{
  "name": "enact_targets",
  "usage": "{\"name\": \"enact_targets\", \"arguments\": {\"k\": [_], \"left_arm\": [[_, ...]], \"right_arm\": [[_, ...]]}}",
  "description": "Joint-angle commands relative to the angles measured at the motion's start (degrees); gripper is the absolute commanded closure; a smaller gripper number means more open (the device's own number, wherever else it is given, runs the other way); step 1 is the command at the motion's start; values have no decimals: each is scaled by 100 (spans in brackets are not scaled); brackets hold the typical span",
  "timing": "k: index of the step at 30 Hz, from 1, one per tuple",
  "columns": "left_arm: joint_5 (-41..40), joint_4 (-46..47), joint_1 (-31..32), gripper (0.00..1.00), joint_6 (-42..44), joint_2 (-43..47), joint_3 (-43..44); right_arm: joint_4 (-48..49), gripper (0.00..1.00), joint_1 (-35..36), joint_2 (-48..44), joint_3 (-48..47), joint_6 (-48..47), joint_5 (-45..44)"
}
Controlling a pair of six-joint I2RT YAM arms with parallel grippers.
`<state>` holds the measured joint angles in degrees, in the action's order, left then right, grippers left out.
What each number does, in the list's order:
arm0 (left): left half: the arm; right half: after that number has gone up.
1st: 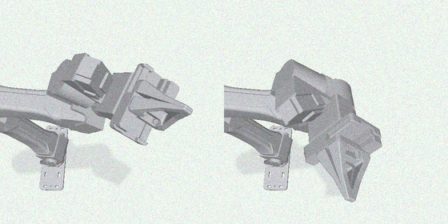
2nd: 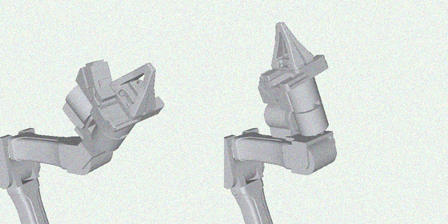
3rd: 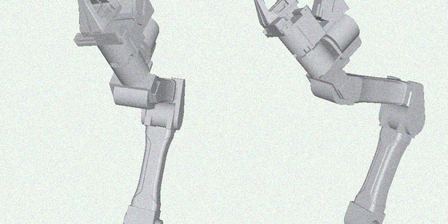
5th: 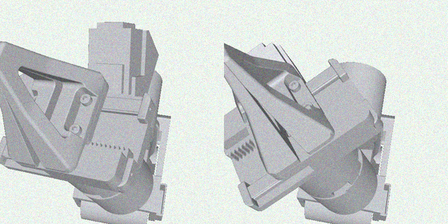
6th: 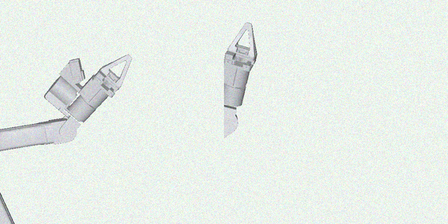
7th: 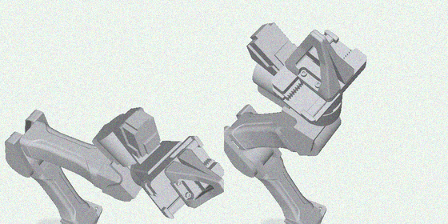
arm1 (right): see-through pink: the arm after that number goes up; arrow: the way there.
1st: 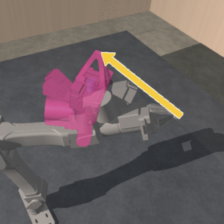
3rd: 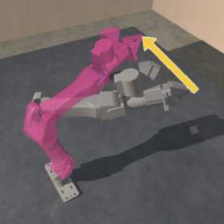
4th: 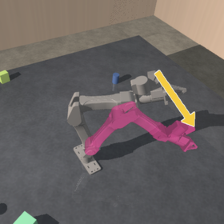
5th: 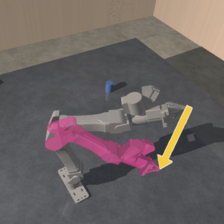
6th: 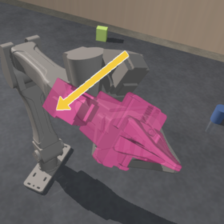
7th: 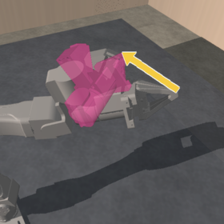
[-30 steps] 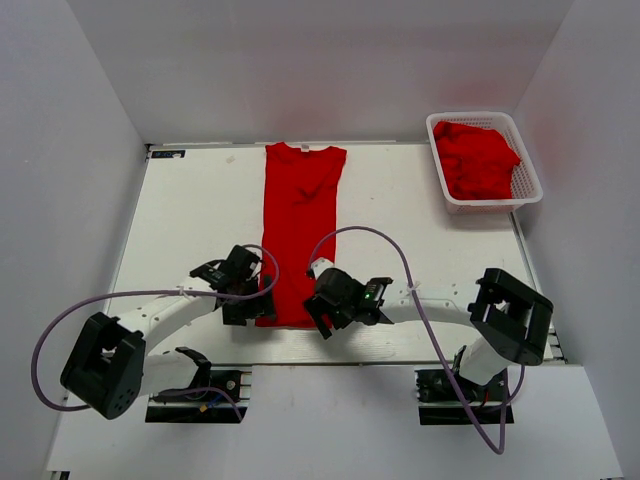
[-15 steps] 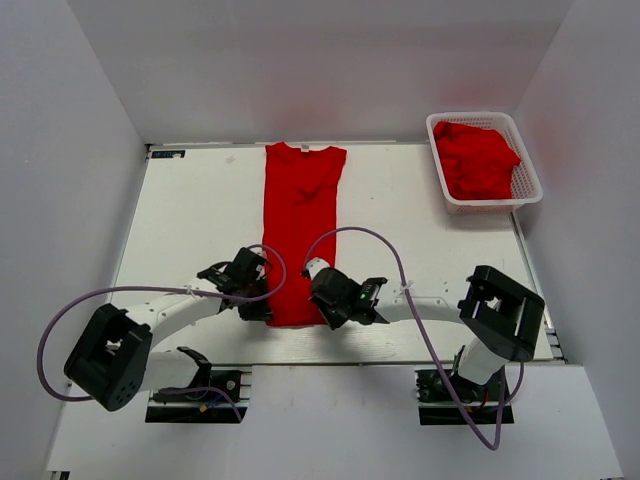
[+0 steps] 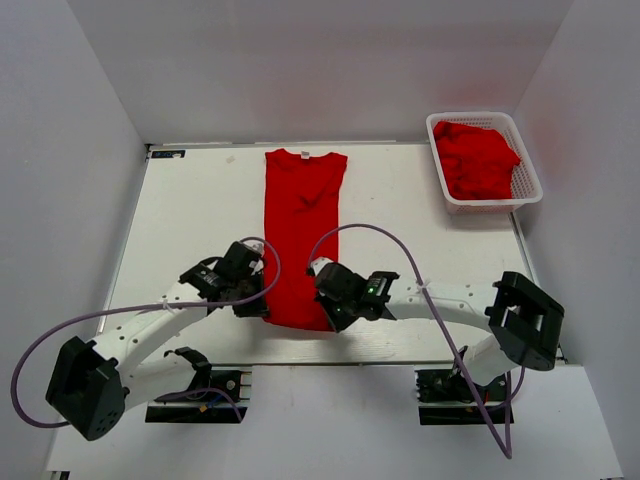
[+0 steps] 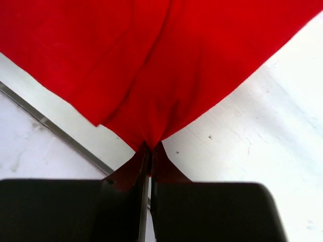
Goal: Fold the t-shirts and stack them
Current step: Grab the bottom of the folded rectangular tshirt with both arms, then fold the folded rectangular tshirt in 1/3 of the way
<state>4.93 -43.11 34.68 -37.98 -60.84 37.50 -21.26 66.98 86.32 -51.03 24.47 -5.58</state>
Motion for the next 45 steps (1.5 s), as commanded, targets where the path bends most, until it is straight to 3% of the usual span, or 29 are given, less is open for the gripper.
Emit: {"name": "enact_targets", "arguments": {"k": [1, 8, 15, 18, 28, 45], "left_arm": [[-211, -259, 13, 100, -34, -24, 468], [-808, -22, -110, 100, 44, -1032, 1540], [-1091, 101, -452, 100, 299, -2606, 3033], [-1152, 154, -698, 100, 404, -2871, 3377], [-827, 820, -1305, 100, 985, -3909, 4248], [-379, 1306, -1692, 100, 1469, -5297, 5188]], "right_arm": [[-642, 100, -10, -64, -504, 93, -187], [-1118, 100, -589, 569, -1594, -196, -892], [-1012, 100, -1406, 1377, -2787, -1040, -435], [-1100, 100, -1748, 1825, -3237, -1225, -330], [-1188, 100, -2505, 2941, -4572, -1674, 162], [-1039, 99, -3138, 4102, -5531, -1638, 699]]}}
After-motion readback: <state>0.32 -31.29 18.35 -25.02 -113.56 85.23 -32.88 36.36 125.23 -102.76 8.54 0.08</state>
